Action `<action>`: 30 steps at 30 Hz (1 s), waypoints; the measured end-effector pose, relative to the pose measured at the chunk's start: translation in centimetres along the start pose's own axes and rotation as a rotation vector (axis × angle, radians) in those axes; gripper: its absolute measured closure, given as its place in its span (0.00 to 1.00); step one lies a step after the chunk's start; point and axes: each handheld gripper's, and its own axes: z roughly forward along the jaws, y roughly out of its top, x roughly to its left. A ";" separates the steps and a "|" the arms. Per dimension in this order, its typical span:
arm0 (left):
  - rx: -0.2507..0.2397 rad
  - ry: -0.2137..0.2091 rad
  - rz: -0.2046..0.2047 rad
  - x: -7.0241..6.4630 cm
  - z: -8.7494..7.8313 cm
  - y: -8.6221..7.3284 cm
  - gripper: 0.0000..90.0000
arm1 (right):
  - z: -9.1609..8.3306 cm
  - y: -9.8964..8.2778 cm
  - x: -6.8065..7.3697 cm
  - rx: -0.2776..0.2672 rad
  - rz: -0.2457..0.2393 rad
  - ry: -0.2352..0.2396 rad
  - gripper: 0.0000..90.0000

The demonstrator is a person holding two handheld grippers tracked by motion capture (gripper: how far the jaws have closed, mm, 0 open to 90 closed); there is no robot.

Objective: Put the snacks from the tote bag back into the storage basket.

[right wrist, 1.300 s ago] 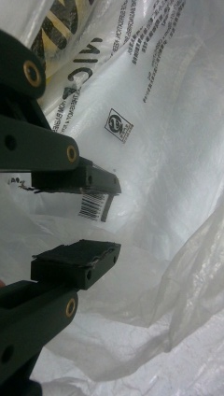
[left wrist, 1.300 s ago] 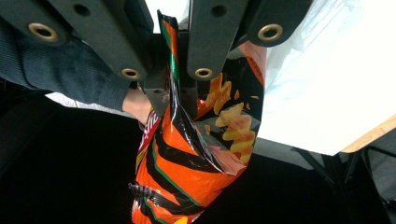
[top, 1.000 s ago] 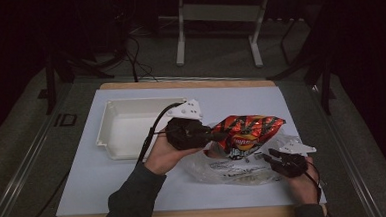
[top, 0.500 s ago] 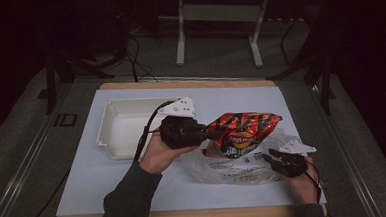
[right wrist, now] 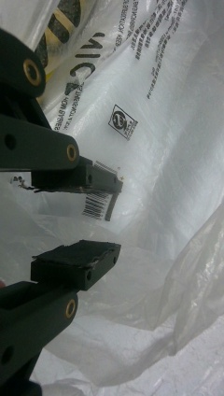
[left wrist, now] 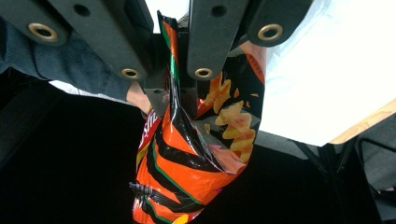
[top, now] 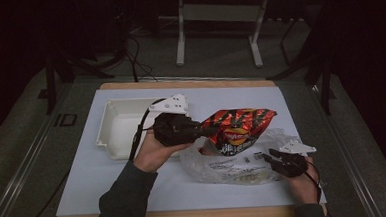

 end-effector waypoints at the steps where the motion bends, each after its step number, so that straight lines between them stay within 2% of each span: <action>1: -0.003 0.001 -0.001 0.0 -0.1 0.0 0.99 | 0.0 0.0 0.0 0.001 0.000 0.000 0.71; 15: -0.025 0.024 -0.009 0.5 -1.6 0.4 0.99 | 0.1 0.0 0.0 0.004 0.001 0.002 0.71; 22: -0.046 0.026 -0.014 1.4 -2.4 0.5 0.99 | 0.1 0.0 0.0 0.003 0.000 0.001 0.71; 26: -0.048 0.040 -0.014 1.8 -2.7 0.5 0.99 | 0.1 0.0 0.0 0.001 0.001 0.002 0.71; 27: -0.047 0.057 -0.016 2.0 -2.9 0.5 0.99 | 0.1 0.0 0.0 0.000 0.001 0.001 0.71; 30: -0.047 0.073 -0.023 2.4 -3.3 0.4 0.99 | 0.0 0.0 0.0 0.000 -0.001 0.001 0.71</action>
